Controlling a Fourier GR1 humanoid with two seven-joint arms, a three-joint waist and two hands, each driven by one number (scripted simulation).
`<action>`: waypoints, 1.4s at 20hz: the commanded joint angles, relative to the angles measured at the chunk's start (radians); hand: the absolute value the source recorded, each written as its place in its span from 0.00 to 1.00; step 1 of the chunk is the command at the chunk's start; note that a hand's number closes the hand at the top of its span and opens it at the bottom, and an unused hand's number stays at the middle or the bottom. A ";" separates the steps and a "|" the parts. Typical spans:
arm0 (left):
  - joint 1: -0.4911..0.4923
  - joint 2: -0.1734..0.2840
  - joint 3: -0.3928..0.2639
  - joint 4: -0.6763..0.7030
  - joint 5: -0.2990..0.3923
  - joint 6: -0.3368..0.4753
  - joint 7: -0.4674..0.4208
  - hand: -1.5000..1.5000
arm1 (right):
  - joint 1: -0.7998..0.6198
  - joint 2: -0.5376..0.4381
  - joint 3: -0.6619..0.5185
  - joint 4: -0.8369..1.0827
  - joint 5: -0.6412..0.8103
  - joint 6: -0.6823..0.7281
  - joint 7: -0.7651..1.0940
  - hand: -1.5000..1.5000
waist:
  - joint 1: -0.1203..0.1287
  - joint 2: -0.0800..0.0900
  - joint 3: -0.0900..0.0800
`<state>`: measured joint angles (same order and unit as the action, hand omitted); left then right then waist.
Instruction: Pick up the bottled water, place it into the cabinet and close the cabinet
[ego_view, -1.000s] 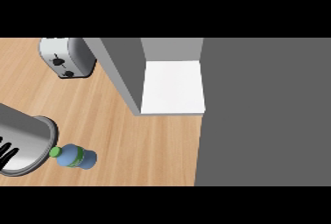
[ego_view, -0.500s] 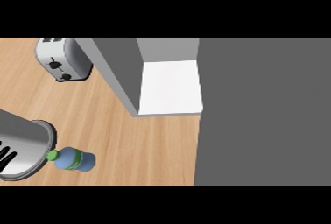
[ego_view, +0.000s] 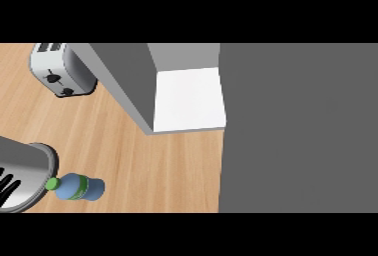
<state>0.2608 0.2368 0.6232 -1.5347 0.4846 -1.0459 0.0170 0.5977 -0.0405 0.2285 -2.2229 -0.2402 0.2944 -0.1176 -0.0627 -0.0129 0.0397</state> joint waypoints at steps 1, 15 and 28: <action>-0.108 -0.039 -0.099 0.208 -0.056 0.029 0.064 0.00 | -0.018 -0.005 -0.022 -0.005 -0.006 -0.007 0.009 0.00 | -0.025 0.032 -0.046; -0.432 0.001 -0.116 0.787 -0.410 0.015 -0.305 0.00 | 0.050 0.007 0.003 -0.002 0.019 -0.011 -0.042 0.00 | 0.028 0.019 -0.044; -0.503 0.006 -0.203 1.033 -0.455 -0.058 -0.436 0.00 | 0.003 0.010 -0.036 0.038 -0.011 -0.028 -0.028 0.00 | 0.041 0.021 -0.044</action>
<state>-0.2445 0.2456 0.4472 -0.5599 0.0536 -0.9633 -0.2777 0.6363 -0.0368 0.2162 -2.2155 -0.2364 0.2751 -0.1452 -0.0265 0.0057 -0.0029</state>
